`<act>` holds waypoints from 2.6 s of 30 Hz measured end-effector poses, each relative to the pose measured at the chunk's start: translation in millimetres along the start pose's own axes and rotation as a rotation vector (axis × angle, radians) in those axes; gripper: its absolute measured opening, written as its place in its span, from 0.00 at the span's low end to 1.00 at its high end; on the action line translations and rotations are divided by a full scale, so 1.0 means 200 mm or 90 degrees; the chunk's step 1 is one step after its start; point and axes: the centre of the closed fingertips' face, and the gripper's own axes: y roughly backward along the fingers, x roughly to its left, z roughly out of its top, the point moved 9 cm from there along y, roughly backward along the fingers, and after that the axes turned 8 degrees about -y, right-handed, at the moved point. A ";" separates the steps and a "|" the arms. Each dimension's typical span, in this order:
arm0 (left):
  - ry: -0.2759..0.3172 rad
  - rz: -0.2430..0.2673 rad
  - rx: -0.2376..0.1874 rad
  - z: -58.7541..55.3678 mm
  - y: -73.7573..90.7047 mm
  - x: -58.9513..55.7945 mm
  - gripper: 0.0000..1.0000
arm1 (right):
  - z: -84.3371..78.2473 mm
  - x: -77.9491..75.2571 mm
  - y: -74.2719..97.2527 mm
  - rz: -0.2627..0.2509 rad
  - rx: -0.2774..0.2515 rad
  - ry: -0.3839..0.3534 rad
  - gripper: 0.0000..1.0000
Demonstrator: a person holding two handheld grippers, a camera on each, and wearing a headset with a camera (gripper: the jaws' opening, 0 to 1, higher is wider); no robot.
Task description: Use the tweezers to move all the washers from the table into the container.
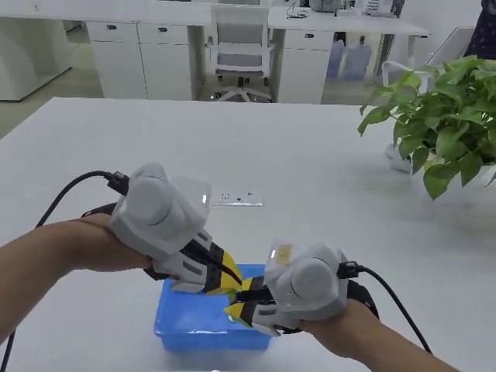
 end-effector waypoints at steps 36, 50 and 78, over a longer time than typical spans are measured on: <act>-0.003 -0.007 0.013 0.13 0.13 -0.26 0.05 | 0.11 0.29 0.14 -0.003 -0.017 0.004 0.12; 0.008 -0.015 0.024 0.07 0.09 -0.36 0.05 | 0.04 0.39 0.10 0.019 -0.020 -0.009 0.11; 0.035 -0.031 0.030 -0.02 0.05 -0.44 0.05 | -0.06 0.47 0.02 0.046 -0.003 -0.015 0.11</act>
